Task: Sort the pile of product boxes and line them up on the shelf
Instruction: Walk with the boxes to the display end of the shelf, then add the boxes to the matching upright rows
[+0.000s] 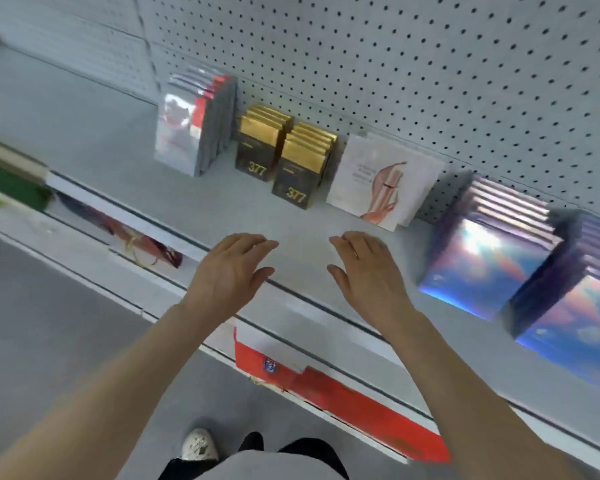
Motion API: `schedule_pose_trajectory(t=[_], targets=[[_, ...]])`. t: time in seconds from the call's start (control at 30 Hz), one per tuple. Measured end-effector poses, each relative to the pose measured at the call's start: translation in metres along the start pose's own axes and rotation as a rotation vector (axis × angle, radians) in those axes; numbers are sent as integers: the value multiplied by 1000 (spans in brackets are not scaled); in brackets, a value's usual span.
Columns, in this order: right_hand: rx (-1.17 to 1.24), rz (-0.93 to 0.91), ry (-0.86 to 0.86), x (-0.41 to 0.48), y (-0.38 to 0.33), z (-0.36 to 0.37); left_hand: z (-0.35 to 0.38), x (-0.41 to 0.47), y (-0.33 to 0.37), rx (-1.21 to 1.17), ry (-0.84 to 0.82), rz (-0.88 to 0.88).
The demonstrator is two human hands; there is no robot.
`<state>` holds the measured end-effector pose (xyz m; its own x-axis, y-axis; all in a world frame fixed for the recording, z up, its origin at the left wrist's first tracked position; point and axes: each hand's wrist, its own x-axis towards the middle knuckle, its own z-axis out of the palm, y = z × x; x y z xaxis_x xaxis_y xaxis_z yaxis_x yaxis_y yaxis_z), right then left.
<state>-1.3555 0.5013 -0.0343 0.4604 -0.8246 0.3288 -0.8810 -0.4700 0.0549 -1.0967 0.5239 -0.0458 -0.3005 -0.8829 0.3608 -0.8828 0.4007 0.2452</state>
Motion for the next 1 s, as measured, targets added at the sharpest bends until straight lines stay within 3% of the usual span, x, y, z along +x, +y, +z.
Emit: schedule_pose_trajectory(t=[0.37, 0.53, 1.0], targets=[[215, -183, -132, 133, -219, 59, -85, -118, -199, 72, 90, -362], [281, -286, -136, 200, -282, 82, -105, -143, -275, 77, 133, -561], [329, -371, -202, 455, -421, 173, -139, -121, -521, 171, 150, -788]])
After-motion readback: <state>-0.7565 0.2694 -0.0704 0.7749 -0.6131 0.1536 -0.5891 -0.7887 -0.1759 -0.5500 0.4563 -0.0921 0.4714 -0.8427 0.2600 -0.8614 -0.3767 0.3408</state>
